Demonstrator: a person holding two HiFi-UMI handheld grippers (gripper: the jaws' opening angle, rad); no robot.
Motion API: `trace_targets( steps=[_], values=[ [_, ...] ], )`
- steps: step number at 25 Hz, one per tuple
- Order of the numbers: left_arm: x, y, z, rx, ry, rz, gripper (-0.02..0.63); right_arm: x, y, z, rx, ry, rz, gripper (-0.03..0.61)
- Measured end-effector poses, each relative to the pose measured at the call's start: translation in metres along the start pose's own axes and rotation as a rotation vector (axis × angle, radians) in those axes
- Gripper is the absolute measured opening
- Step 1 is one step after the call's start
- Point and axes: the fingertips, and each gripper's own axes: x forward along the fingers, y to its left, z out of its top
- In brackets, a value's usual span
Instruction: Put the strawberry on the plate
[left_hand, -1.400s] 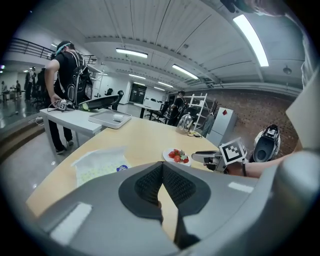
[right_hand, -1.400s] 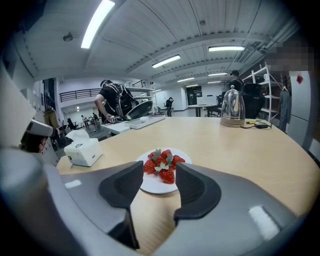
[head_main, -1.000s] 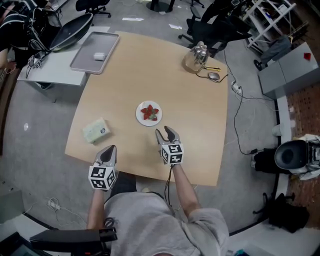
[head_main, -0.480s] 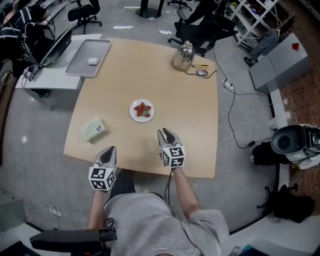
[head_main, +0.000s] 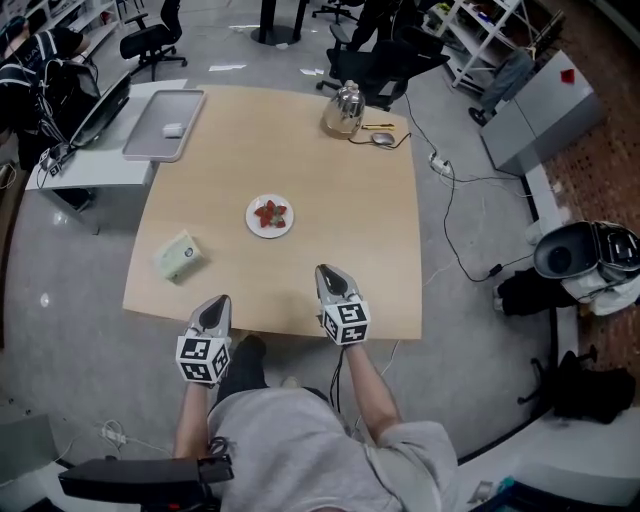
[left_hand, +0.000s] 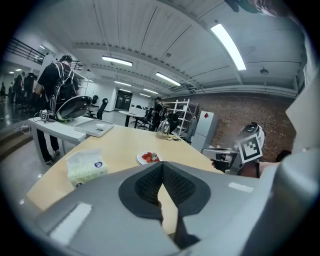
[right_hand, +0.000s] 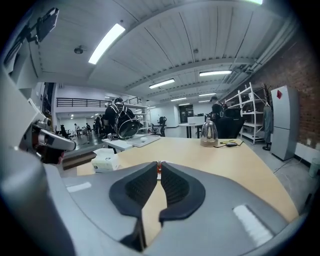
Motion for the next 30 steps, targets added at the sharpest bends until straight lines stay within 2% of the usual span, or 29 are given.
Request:
trace_targets(
  steps=[20,30],
  values=[
    [-0.018,-0.079,-0.006,0.069,-0.012,-0.125,0.02,-0.114,-0.01,-0.004,0.027,-0.066,-0.123,0.006],
    [-0.022,-0.103,-0.01,0.079,-0.021,-0.147,0.02,-0.161,-0.023,-0.01,0.035,-0.089,-0.18,0.006]
  ],
)
